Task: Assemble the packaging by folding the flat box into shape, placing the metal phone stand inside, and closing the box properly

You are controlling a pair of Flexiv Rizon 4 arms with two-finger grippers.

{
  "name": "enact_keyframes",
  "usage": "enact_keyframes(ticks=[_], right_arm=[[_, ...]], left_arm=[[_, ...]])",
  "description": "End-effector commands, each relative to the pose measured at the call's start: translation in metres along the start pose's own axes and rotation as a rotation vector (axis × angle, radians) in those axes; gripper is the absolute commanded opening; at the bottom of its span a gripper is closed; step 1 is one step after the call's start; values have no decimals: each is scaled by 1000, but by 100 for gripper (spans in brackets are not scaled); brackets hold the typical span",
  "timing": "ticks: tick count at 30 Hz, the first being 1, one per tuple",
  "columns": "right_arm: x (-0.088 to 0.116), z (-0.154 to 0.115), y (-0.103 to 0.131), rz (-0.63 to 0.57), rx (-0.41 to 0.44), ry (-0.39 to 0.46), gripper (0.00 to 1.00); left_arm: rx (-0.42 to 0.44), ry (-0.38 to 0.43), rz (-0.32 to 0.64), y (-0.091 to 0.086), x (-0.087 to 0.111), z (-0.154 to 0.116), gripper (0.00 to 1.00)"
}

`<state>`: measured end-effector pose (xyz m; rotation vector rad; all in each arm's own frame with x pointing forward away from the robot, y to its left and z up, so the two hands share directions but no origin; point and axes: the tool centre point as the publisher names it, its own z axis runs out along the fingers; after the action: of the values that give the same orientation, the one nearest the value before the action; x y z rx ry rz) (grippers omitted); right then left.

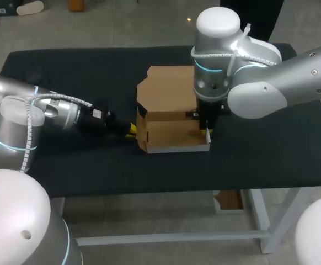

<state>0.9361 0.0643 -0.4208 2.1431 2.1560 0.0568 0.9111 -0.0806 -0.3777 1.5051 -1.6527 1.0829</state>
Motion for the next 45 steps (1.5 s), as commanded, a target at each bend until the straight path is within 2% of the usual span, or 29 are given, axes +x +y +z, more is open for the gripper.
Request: enact_keyframes(ticks=[1, 6, 8, 11, 24, 32, 45], right_arm=[[1, -1, 1, -1, 4, -4, 0], [1, -1, 1, -1, 4, -4, 0], [1, -1, 1, -1, 4, -4, 0], [1, -1, 1, -1, 4, -4, 0], [1, -1, 1, -1, 4, -4, 0], [1, -1, 1, -1, 4, -4, 0], [1, -1, 1, -1, 4, -4, 0]], left_arm=[[0, 7, 2, 1, 0, 0, 20], [-6, 34, 2, 2, 2, 2, 32], [-9, 41, 3, 3, 3, 3, 33], [-11, 51, 2, 3, 4, 5, 31], [-20, 84, -4, 0, 14, 16, 35], [-18, 64, 2, -3, 20, 24, 40], [-9, -16, -3, -5, 24, 35, 40]])
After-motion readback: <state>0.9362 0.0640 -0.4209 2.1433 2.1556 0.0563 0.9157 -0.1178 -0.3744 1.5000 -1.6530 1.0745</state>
